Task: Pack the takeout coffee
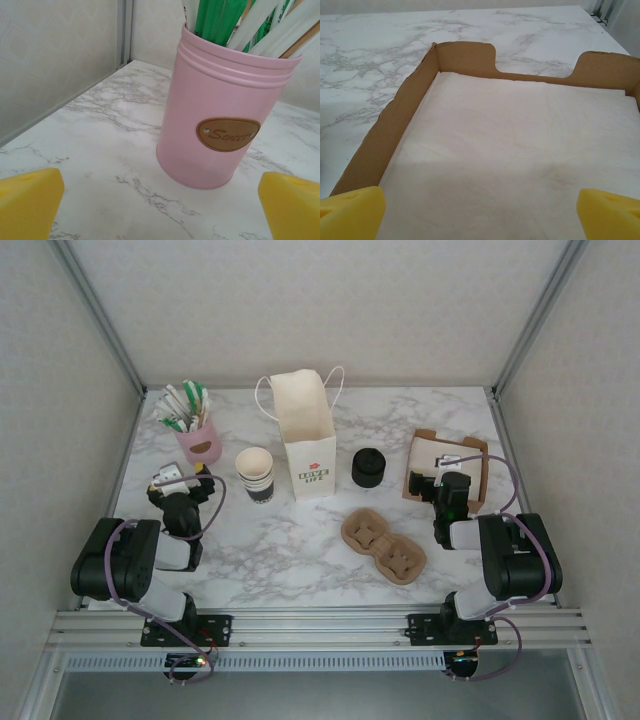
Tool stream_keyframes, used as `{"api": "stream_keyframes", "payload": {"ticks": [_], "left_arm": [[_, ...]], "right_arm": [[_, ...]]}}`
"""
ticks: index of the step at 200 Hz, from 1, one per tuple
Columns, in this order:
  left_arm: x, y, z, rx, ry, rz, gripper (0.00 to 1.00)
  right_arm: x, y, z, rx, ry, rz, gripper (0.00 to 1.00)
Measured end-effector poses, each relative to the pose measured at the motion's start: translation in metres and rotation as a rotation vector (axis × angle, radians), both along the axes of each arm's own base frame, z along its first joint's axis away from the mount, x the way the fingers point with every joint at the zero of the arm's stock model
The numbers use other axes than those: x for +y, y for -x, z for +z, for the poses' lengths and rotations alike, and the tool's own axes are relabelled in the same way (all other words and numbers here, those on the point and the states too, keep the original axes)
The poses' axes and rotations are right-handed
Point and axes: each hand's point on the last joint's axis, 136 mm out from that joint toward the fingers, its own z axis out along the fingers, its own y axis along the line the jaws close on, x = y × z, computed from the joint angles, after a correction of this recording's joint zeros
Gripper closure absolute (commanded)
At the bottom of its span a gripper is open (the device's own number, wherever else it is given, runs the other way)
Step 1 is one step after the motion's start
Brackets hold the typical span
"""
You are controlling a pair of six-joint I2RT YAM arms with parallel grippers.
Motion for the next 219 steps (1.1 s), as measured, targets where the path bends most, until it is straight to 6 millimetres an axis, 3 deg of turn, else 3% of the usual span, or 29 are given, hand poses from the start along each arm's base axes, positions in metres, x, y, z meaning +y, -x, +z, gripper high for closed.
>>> {"api": "stream_keyframes", "payload": {"ticks": [60,93,128,165,184,219], "left_arm": [[-0.002,-0.001,0.001,-0.002,-0.004,-0.013,0.01],[-0.001,0.010,0.028,-0.078,-0.007,0.007,0.01],[0.008,0.020,0.079,-0.185,0.044,0.087,0.01],[0.000,0.015,0.140,-0.266,0.189,0.062,0.01],[-0.011,0.018,0.159,-0.274,0.277,0.011,0.01],[-0.031,0.031,0.176,-0.235,0.457,-0.069,0.00]], "right_arm": [[0.000,0.001,-0.002,0.013,0.001,0.000,0.01],[-0.001,0.005,0.016,-0.010,0.001,-0.004,0.01],[0.001,0.012,0.067,-0.078,-0.016,-0.006,0.01],[0.003,0.027,0.152,-0.200,-0.103,-0.013,0.01],[0.006,0.044,0.184,-0.227,-0.159,-0.003,0.01],[0.010,0.082,0.231,-0.227,-0.254,0.016,0.01]]}}
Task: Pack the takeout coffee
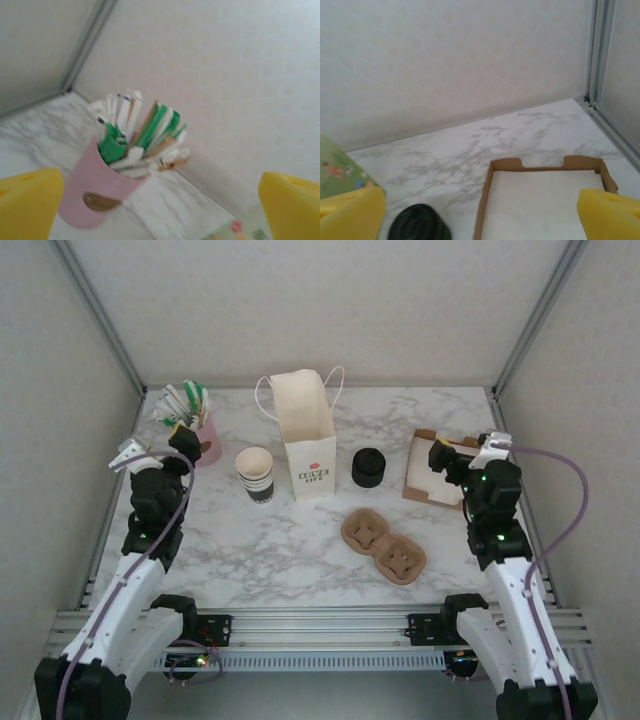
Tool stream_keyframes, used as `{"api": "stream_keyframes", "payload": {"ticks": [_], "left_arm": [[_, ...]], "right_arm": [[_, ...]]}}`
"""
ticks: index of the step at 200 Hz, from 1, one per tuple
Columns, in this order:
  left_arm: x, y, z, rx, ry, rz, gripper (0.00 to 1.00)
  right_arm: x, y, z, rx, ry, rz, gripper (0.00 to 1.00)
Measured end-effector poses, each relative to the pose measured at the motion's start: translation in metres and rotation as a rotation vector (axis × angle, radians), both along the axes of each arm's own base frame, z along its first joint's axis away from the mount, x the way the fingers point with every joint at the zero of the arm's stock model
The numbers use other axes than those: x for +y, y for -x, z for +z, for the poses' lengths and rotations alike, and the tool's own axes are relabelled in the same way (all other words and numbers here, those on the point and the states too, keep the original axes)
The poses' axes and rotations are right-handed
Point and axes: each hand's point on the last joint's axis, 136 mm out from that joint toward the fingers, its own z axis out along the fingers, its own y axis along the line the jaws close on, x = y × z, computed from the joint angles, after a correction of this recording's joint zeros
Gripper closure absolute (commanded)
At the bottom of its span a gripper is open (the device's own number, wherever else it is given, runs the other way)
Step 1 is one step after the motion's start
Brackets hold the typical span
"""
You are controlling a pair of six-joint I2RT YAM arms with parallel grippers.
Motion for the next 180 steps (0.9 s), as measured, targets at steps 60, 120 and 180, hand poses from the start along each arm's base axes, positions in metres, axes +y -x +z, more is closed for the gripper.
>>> {"api": "stream_keyframes", "payload": {"ticks": [60,120,180], "left_arm": [[-0.040,0.035,0.028,0.034,0.151,-0.235,0.01],[-0.041,0.054,0.023,0.061,0.172,-0.243,0.00],[-0.059,0.006,-0.050,0.374,0.238,-0.275,0.04]], "right_arm": [[0.013,0.055,0.066,0.073,-0.129,0.079,0.01],[0.038,0.036,0.001,0.368,-0.269,0.149,0.01],[0.043,0.018,-0.052,0.537,-0.374,0.092,0.01]]}}
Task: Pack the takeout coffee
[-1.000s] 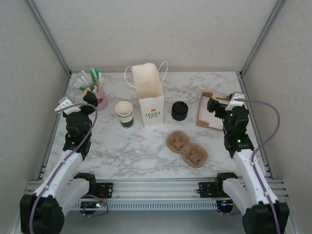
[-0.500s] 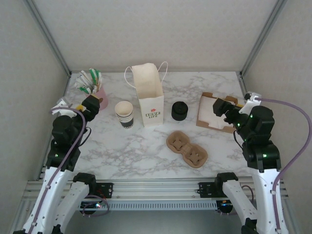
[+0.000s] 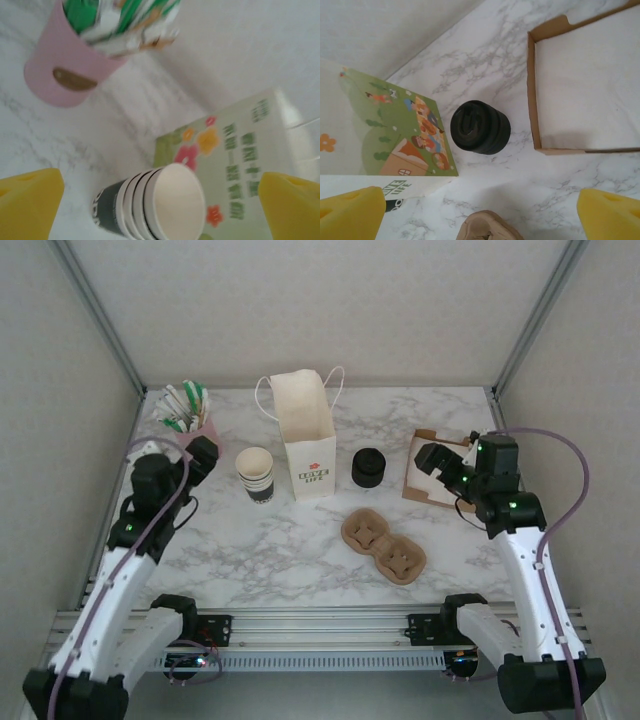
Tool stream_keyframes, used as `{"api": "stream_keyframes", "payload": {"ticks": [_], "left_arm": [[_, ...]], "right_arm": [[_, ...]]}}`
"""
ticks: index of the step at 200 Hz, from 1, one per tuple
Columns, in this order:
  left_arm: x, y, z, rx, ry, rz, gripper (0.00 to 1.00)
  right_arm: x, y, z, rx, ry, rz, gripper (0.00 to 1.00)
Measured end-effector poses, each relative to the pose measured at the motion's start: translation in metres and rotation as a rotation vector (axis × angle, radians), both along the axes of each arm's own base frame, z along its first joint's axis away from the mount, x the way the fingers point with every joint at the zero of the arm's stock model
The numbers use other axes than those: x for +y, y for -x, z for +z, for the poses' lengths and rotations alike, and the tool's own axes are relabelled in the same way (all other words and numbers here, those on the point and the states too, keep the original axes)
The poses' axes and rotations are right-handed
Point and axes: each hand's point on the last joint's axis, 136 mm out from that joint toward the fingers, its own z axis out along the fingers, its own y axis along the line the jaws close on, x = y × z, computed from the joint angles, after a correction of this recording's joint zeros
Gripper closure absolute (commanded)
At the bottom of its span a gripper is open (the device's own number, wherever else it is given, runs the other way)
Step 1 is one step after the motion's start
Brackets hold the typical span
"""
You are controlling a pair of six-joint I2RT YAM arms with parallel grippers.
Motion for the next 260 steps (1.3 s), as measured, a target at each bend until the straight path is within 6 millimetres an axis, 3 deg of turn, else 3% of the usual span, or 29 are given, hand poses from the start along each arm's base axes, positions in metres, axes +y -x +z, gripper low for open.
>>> {"api": "stream_keyframes", "payload": {"ticks": [15,28,79,186,218,260], "left_arm": [[-0.006,-0.006,-0.024,0.101,-0.018,-0.031,0.10],[-0.012,-0.008,-0.034,0.156,-0.039,-0.057,0.15],[-0.040,-0.026,-0.027,0.259,-0.167,-0.156,0.38],[-0.058,-0.034,-0.066,0.508,-0.348,-0.281,0.69],[-0.063,-0.038,-0.076,0.541,-0.366,-0.300,0.74],[-0.067,-0.040,-0.078,0.544,-0.381,-0.320,0.87]], "right_arm": [[0.001,-0.001,-0.009,0.009,-0.009,0.002,0.01],[0.005,-0.003,-0.015,0.011,-0.020,0.020,0.01],[0.025,-0.015,-0.033,0.040,-0.070,0.110,0.02],[0.068,-0.011,-0.062,0.117,-0.017,0.287,0.07],[0.074,-0.010,-0.064,0.121,0.015,0.308,0.07],[0.079,-0.009,-0.059,0.104,0.044,0.326,0.07]]}}
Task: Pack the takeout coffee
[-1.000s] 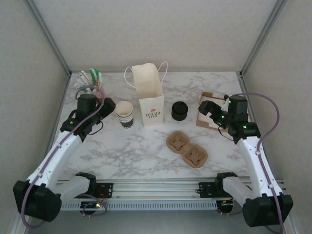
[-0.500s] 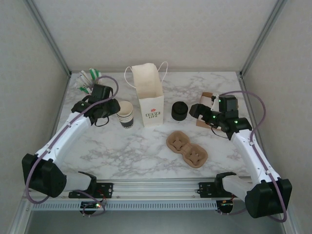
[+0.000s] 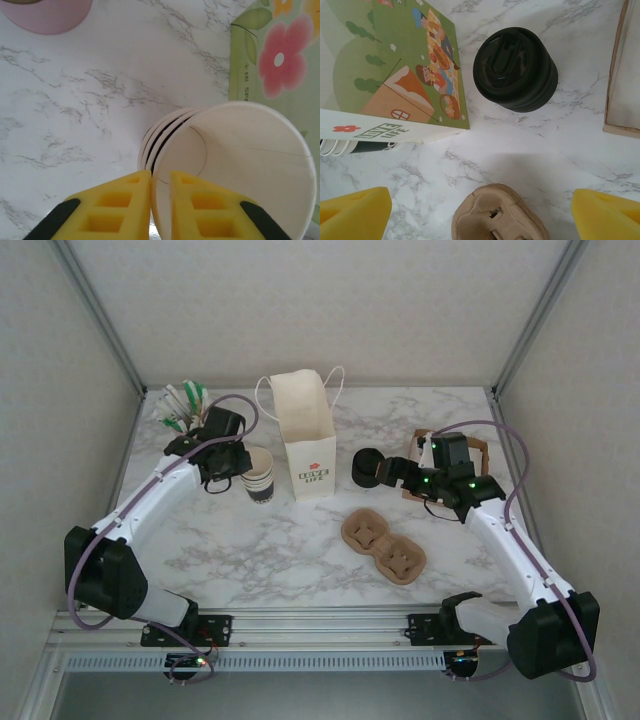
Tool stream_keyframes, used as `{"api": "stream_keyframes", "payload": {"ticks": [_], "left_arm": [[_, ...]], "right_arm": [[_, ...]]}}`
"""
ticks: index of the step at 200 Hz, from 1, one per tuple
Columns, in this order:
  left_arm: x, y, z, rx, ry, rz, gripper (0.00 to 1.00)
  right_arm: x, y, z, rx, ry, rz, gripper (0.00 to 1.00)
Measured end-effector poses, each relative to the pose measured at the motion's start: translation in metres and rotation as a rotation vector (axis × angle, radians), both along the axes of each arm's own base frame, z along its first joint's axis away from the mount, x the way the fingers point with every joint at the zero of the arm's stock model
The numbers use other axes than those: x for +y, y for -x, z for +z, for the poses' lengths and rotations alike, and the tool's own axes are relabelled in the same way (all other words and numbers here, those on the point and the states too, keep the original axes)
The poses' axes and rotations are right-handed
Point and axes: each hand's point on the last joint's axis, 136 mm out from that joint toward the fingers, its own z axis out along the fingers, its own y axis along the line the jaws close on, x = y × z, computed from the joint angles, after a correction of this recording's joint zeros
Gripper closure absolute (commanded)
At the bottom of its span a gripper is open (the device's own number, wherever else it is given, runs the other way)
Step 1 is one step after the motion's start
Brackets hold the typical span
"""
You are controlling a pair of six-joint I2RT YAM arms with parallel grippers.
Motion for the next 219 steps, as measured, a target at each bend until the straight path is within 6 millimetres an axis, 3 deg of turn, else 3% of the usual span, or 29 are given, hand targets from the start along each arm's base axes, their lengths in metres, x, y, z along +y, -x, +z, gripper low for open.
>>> {"api": "stream_keyframes", "payload": {"ticks": [41,114,172,219], "left_arm": [[0.001,0.000,0.003,-0.004,-0.016,0.002,0.99],[0.006,-0.007,0.026,-0.055,-0.035,0.023,1.00],[0.008,-0.004,0.076,-0.162,-0.011,0.022,1.00],[0.012,0.023,0.104,-0.202,0.025,0.006,1.00]], "right_arm": [[0.002,0.000,0.004,-0.011,0.008,0.009,0.07],[0.003,0.002,0.012,-0.015,0.032,0.021,0.01],[0.001,0.002,0.023,-0.028,0.049,0.020,0.01],[0.000,0.003,0.026,-0.025,0.053,0.018,0.01]]}}
